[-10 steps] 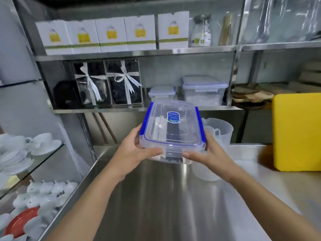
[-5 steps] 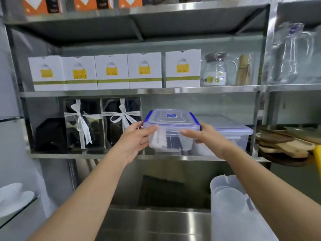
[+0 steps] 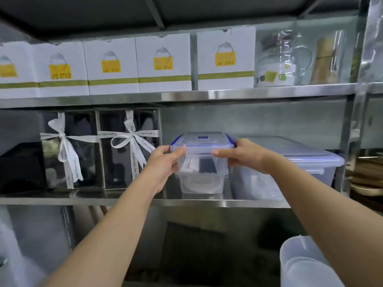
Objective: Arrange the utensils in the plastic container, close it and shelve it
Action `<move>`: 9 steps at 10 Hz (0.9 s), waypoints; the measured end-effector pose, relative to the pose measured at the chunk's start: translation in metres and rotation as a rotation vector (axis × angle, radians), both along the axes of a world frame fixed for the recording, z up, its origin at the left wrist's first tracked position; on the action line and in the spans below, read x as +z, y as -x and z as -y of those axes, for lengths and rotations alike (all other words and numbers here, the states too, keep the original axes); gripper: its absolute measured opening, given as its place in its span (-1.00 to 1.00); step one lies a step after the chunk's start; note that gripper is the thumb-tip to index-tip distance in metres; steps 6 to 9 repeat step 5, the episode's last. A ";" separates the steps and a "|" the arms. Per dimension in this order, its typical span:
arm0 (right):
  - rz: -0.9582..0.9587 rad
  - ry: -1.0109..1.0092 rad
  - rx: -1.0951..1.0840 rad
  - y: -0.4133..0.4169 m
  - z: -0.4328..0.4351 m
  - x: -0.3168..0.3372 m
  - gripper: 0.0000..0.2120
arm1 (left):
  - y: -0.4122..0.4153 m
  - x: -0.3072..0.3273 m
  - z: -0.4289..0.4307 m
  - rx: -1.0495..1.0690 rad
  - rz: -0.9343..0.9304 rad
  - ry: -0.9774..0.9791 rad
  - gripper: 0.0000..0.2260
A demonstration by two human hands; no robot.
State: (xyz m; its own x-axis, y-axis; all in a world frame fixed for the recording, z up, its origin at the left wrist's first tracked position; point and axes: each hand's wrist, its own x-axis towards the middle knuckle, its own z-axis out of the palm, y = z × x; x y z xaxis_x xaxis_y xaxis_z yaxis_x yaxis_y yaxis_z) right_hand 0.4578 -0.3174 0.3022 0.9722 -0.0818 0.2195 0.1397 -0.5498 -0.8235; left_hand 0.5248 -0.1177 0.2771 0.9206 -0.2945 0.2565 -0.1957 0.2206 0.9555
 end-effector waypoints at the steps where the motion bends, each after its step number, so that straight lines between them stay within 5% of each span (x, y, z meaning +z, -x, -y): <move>1: 0.039 -0.018 -0.046 -0.015 0.000 -0.003 -0.19 | -0.011 0.000 0.014 -0.003 0.006 -0.025 -0.92; 2: 0.025 -0.015 -0.089 -0.022 -0.002 -0.004 -0.19 | -0.018 0.003 0.024 0.023 -0.058 -0.024 -0.94; 3: -0.005 0.054 -0.128 -0.020 -0.004 -0.006 -0.20 | -0.022 0.004 0.017 0.042 -0.089 -0.137 -0.36; 4: 0.074 0.158 -0.207 -0.007 -0.003 -0.004 -0.22 | -0.016 0.007 0.003 0.094 -0.051 -0.166 -0.21; 5: 0.220 0.293 -0.297 0.032 -0.006 0.012 -0.33 | 0.012 0.015 -0.019 0.277 0.056 -0.247 -0.35; 9: 0.220 0.293 -0.297 0.032 -0.006 0.012 -0.33 | 0.012 0.015 -0.019 0.277 0.056 -0.247 -0.35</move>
